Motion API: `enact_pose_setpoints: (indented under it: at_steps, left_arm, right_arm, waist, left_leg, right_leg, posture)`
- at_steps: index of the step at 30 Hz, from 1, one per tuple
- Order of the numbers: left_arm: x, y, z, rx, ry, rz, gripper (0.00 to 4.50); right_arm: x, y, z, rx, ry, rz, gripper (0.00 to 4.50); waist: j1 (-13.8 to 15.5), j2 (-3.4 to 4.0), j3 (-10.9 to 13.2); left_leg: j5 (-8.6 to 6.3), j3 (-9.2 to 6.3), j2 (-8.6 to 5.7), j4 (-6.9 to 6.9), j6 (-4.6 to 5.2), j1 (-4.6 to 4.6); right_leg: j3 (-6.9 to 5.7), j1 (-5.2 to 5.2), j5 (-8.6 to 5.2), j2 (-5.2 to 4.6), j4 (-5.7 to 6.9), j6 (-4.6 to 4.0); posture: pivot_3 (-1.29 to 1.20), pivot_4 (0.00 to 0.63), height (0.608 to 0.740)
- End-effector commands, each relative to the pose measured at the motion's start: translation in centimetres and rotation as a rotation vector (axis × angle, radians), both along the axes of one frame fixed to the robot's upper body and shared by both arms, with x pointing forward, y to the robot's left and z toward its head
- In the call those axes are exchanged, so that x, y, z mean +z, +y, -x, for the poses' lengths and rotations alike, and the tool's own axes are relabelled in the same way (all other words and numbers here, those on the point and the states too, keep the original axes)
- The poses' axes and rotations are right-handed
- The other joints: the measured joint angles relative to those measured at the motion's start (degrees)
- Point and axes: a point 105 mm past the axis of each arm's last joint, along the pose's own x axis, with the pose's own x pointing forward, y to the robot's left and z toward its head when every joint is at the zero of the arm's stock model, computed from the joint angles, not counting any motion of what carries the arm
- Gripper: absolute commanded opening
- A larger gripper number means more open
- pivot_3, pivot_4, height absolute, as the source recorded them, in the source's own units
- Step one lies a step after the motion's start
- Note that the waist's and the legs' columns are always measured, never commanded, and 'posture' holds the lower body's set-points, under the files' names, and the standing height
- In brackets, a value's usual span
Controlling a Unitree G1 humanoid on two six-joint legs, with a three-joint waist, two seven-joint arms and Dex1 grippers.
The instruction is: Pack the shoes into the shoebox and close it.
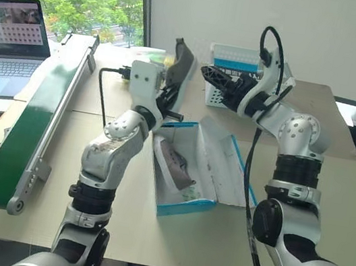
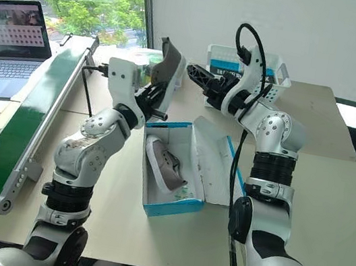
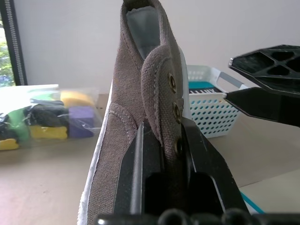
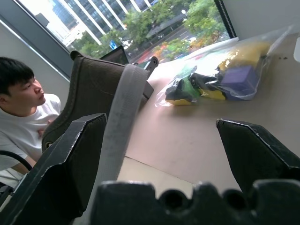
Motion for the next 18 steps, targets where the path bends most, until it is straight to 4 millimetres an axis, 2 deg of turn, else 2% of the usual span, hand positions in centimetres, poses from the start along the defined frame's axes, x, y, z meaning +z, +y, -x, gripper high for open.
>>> enact_pose_setpoints:
  at_steps: [1, 11, 14, 15, 16, 18]
  left_arm:
    - [1.6, -1.9, 1.3, -0.062, -0.063, 0.023, 0.0]
    - [2.6, -4.1, 2.1, -0.132, -0.076, 0.051, 0.0]
    - [3.1, -4.2, 2.1, -0.139, -0.085, 0.055, 0.0]
    - [3.1, -4.2, 2.1, -0.139, -0.087, 0.055, 0.0]
    - [3.2, -4.2, 2.1, -0.139, -0.087, 0.055, 0.0]
    - [3.2, -4.2, 2.1, -0.139, -0.086, 0.054, 0.0]
  right_arm:
    - [2.7, 0.7, 0.7, 0.019, -0.087, -0.017, 4.5]
    - [1.8, 1.1, 0.3, 0.016, -0.072, -0.02, 4.5]
    - [1.4, 1.3, 0.1, 0.014, -0.06, -0.03, 3.78]
    - [1.4, 1.3, 0.0, 0.013, -0.058, -0.037, 3.48]
    - [1.4, 1.4, 0.0, 0.011, -0.057, -0.044, 2.97]
    - [1.3, 1.4, -0.2, 0.007, -0.056, -0.052, 2.42]
  waist:
    - [0.0, 0.0, 0.0]
    - [-0.1, 0.0, 0.0]
    - [-0.1, 0.0, 0.0]
    - [0.0, 0.0, 0.0]
    - [-0.1, 0.0, 0.0]
    - [-0.1, 0.0, 0.0]
  left_leg:
    - [0.0, 0.0, 0.0, 0.0, 0.0, 0.0]
    - [0.0, 0.02, 0.0, 0.01, 0.0, 0.01]
    - [0.0, 0.01, 0.0, 0.01, 0.0, 0.01]
    - [0.0, 0.01, 0.0, 0.01, 0.0, 0.01]
    - [0.0, 0.01, -0.01, 0.02, 0.0, 0.01]
    - [0.0, 0.01, 0.0, 0.01, 0.0, 0.01]
  right_leg:
    - [0.0, 0.0, 0.0, 0.0, 0.0, 0.0]
    - [0.01, 0.0, 0.0, 0.01, -0.01, 0.0]
    - [0.01, 0.0, 0.0, 0.01, -0.01, 0.0]
    - [0.01, 0.0, 0.0, 0.01, -0.01, 0.0]
    - [0.01, 0.0, 0.0, 0.01, -0.01, 0.0]
    - [0.01, 0.0, 0.0, 0.01, -0.01, 0.0]
  posture:
    - [0.0, 0.15, 0.74]
    - [0.0, 0.15, 0.74]
    - [0.0, 0.15, 0.74]
    - [0.0, 0.15, 0.74]
    - [0.0, 0.15, 0.74]
    - [0.0, 0.15, 0.74]
